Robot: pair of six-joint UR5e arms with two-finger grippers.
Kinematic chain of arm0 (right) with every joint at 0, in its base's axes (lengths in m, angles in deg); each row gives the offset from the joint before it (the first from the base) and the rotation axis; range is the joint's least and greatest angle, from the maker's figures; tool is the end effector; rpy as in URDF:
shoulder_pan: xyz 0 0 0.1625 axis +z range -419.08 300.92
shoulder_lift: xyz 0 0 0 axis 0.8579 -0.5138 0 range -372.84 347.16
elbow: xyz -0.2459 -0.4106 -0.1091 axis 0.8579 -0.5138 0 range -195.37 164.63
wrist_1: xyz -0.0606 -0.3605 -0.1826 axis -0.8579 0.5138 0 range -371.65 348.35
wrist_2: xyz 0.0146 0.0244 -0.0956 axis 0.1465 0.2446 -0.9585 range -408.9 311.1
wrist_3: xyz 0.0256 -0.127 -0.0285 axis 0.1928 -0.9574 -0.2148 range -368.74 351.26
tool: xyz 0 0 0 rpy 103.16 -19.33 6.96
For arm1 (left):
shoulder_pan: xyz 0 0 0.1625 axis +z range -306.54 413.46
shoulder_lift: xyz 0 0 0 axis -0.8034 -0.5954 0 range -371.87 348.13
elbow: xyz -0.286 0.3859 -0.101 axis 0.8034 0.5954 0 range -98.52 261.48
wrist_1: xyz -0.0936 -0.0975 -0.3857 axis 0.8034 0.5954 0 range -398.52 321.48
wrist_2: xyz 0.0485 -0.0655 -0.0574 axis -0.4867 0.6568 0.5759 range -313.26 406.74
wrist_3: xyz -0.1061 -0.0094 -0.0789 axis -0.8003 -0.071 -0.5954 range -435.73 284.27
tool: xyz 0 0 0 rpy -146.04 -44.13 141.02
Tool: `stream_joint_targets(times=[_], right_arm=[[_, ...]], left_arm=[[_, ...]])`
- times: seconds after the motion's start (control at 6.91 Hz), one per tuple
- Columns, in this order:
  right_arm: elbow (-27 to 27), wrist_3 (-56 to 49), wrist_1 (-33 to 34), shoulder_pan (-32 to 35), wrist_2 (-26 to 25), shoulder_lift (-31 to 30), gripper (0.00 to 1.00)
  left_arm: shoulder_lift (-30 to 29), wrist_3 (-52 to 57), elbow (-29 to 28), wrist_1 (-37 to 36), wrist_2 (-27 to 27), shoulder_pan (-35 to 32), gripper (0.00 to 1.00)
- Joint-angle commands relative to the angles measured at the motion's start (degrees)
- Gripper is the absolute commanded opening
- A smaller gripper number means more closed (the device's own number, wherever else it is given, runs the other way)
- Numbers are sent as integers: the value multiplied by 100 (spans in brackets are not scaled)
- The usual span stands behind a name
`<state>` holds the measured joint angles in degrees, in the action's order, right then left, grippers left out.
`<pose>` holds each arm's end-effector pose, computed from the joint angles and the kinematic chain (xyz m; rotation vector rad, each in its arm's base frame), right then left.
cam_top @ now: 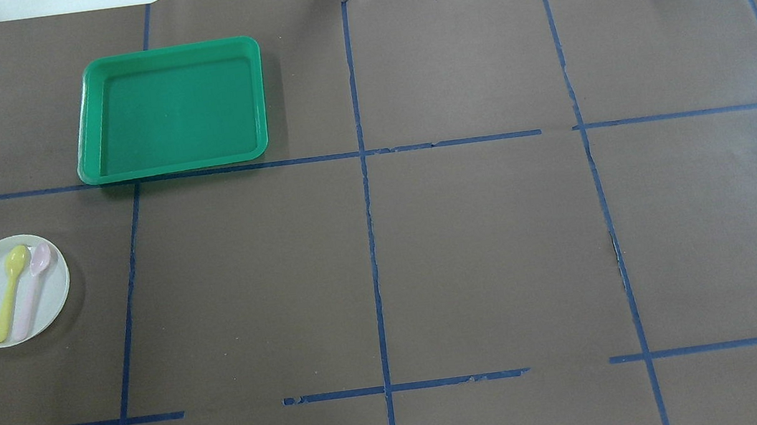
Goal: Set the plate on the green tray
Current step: 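Move the left gripper down toward the rim of the white plate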
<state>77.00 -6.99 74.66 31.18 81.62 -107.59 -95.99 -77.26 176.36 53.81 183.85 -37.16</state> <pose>0.0491 -0.4471 0.7663 0.0128 -0.7075 0.0256 -0.0409 -0.4373 0.7454 0.0153 0.8224 -0.0259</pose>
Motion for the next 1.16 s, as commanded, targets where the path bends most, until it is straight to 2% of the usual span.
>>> stream_joint_targets(times=[0.0, 0.58, 0.72, 0.87, 1.01], right_arm=[[0, 0, 0, 0, 0, 0, 100], [0, 0, 0, 0, 0, 0, 100], [-9, 0, 0, 0, 0, 0, 100], [0, 0, 0, 0, 0, 0, 100], [0, 0, 0, 0, 0, 0, 100]], left_arm=[[-52, -40, 13, 13, 9, 0, 100], [-561, -83, 188, 5, 70, 96, 100], [-571, -554, 276, 39, 79, 227, 100], [-614, -1411, 529, 388, 70, 472, 100], [-632, -2107, 549, 870, -17, 1275, 100]])
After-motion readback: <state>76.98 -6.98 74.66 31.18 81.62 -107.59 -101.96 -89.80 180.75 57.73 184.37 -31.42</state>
